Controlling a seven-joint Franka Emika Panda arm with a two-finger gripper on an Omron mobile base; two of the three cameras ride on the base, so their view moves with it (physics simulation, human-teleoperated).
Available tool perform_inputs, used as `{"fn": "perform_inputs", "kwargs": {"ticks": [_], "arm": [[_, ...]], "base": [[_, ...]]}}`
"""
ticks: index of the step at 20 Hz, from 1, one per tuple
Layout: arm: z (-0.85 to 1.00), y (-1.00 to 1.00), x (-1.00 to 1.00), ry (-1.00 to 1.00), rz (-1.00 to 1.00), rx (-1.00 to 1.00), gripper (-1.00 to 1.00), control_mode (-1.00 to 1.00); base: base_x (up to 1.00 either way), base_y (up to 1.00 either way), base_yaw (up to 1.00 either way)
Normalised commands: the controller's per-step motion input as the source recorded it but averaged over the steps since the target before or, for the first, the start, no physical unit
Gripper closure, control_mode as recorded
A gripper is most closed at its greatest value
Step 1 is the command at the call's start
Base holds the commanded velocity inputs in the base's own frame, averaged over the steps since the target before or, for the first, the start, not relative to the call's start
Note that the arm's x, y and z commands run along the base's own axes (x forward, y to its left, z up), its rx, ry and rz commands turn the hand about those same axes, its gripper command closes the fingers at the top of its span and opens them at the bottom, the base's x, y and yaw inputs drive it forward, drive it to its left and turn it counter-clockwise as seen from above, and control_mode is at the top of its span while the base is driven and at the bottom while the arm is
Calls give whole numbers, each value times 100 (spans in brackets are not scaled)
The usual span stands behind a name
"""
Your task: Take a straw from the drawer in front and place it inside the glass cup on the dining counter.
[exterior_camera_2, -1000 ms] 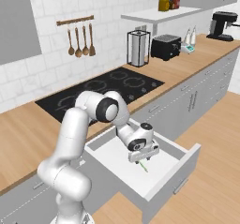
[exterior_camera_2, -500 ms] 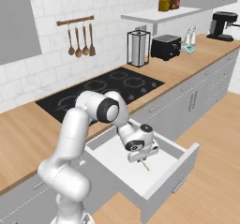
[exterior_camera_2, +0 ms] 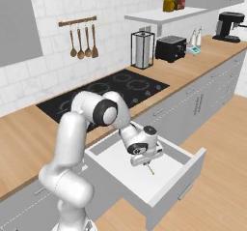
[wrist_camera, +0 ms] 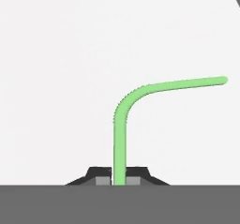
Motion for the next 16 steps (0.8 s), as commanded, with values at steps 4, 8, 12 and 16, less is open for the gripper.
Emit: {"fn": "perform_inputs", "kwargs": {"ticks": [4, 8, 12, 16], "arm": [[94, -13, -5, -1, 0, -2, 100, -100], [100, -11, -11, -4, 3, 0, 100, -100], [100, 0, -21, -8, 5, 0, 100, -100], [100, 0, -25, -5, 6, 0, 100, -100]], "base": [[0, 0, 0], [0, 0, 0], [0, 0, 0], [0, 0, 0]]}}
